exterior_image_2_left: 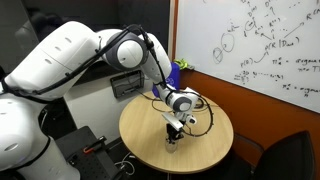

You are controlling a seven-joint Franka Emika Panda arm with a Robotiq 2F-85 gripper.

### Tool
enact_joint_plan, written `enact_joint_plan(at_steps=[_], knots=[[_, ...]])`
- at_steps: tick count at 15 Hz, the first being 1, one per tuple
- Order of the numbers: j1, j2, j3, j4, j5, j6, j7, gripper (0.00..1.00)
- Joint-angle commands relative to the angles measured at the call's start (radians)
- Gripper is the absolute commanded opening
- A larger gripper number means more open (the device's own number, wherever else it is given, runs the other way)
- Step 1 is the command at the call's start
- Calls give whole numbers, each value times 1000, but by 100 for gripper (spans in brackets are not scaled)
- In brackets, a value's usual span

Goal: Take the marker out of the glass cup and put it on the table

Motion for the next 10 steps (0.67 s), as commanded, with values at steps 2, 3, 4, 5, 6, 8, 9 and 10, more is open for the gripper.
enact_joint_plan(at_steps=[2, 3, 4, 5, 6, 8, 9, 10], knots=[[40, -79, -32, -16, -82, -140, 53, 3], [46, -106, -35, -27, -102, -177, 54, 3], [50, -133, -34, -37, -121, -213, 54, 3], [50, -163, -28, -50, -135, -242, 37, 3], [56, -195, -25, -69, -152, -257, 33, 3], [57, -267, -2, -128, -158, -225, 10, 3], [60, -301, 12, -167, -148, -172, 12, 3], [64, -326, 26, -203, -135, -98, 14, 3]])
